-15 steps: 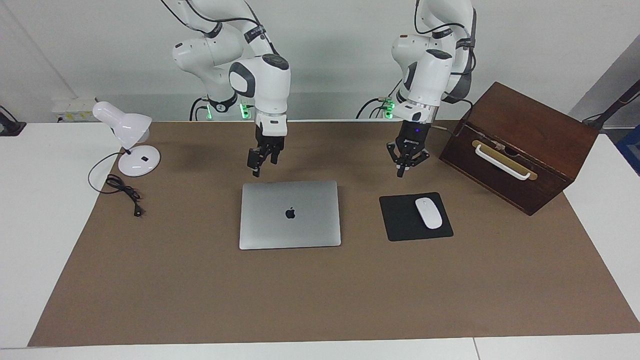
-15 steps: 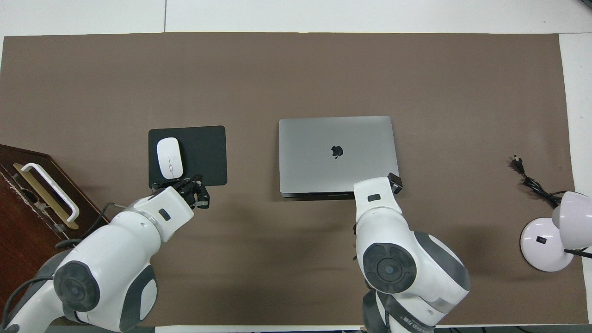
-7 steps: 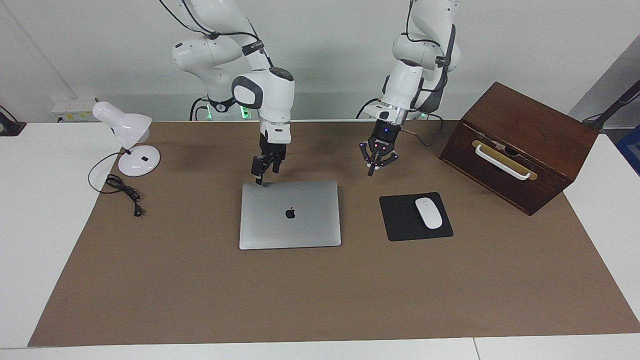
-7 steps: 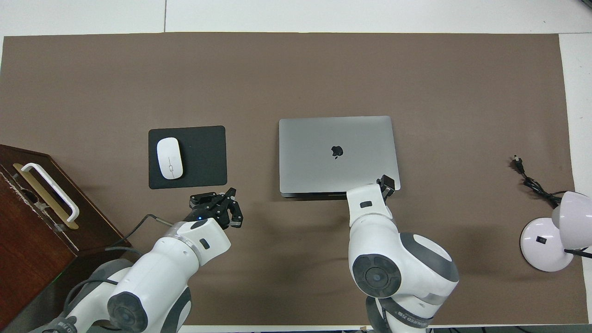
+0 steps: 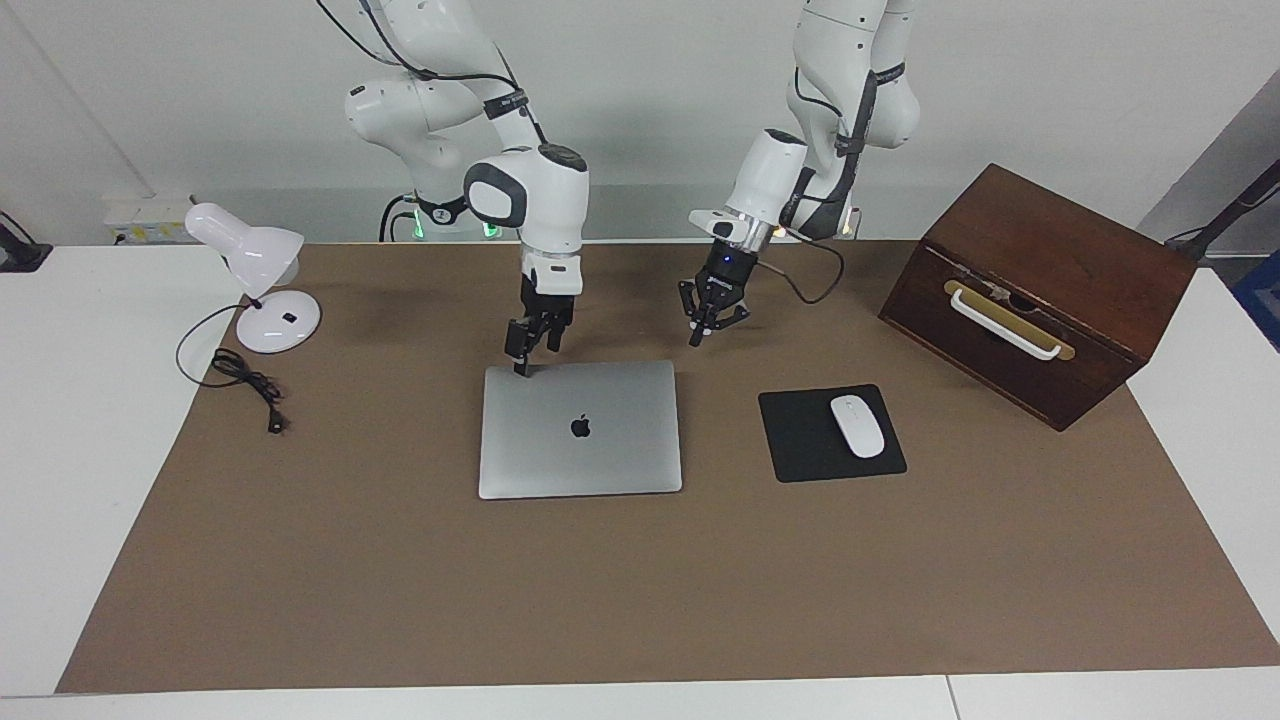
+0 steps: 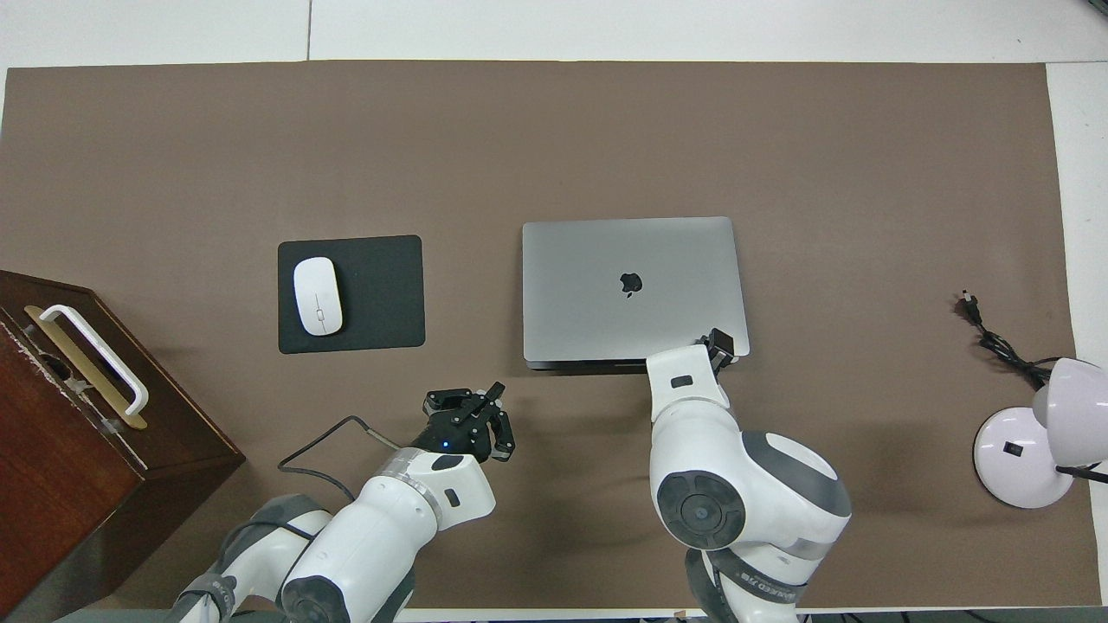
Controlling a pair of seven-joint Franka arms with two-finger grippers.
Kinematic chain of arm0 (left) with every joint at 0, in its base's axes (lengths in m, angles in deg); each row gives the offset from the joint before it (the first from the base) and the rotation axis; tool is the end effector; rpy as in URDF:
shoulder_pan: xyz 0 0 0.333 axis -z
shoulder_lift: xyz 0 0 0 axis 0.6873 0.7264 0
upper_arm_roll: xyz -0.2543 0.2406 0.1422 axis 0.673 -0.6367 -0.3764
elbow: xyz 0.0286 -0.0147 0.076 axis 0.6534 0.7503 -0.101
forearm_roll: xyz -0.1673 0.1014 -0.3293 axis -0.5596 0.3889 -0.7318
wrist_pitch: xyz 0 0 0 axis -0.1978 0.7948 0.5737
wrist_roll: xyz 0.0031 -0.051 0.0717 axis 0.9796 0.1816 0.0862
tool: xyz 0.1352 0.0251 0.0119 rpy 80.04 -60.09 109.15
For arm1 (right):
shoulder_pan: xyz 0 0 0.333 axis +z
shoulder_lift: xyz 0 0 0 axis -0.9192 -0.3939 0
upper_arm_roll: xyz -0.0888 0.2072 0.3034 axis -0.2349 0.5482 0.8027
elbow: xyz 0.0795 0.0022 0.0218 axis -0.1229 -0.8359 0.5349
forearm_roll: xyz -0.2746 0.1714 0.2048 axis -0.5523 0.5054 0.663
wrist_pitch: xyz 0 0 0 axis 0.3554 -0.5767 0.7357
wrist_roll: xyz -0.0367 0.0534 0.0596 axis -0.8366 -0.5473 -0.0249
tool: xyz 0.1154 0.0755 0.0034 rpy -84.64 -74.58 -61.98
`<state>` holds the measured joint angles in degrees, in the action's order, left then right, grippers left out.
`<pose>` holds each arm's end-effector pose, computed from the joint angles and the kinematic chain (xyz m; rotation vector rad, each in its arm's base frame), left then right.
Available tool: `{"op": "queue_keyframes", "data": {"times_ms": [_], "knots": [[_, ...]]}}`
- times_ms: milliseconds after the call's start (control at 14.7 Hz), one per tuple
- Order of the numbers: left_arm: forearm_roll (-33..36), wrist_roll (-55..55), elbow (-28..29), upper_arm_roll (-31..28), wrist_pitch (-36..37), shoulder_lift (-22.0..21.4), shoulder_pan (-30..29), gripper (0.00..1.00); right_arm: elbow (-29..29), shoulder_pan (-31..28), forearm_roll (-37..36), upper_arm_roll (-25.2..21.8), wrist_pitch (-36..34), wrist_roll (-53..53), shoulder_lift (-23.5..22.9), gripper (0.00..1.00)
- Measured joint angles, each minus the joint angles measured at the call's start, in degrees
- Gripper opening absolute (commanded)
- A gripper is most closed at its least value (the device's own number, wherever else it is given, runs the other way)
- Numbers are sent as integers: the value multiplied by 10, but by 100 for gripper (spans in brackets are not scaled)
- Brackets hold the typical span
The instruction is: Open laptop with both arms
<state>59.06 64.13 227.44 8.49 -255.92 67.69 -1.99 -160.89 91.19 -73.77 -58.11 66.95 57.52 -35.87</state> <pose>0.3402 -0.3037 0.3498 2.5853 -0.8364 0.9371 0.4209 0.2427 0.3526 2.4246 1.3329 0.3333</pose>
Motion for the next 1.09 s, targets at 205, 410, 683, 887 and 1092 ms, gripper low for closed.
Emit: {"op": "queue_keyframes", "data": {"times_ms": [205, 410, 683, 887, 1092], "knots": [[0, 0, -2, -1, -8, 11, 3, 0, 0, 0, 0, 0, 3, 0, -5, 100], [0, 0, -17, -1, -8, 14, 3, 0, 0, 0, 0, -1, 13, 0, -12, 100], [0, 0, -43, -1, -8, 36, 3, 0, 1, 0, 0, -1, 14, 0, -13, 100], [0, 2, -47, 0, -8, 44, 4, 0, 1, -4, 0, -1, 15, 0, -13, 100], [0, 2, -56, 0, -8, 67, 15, 0, 3, -6, 0, -1, 16, 0, -14, 100]]}}
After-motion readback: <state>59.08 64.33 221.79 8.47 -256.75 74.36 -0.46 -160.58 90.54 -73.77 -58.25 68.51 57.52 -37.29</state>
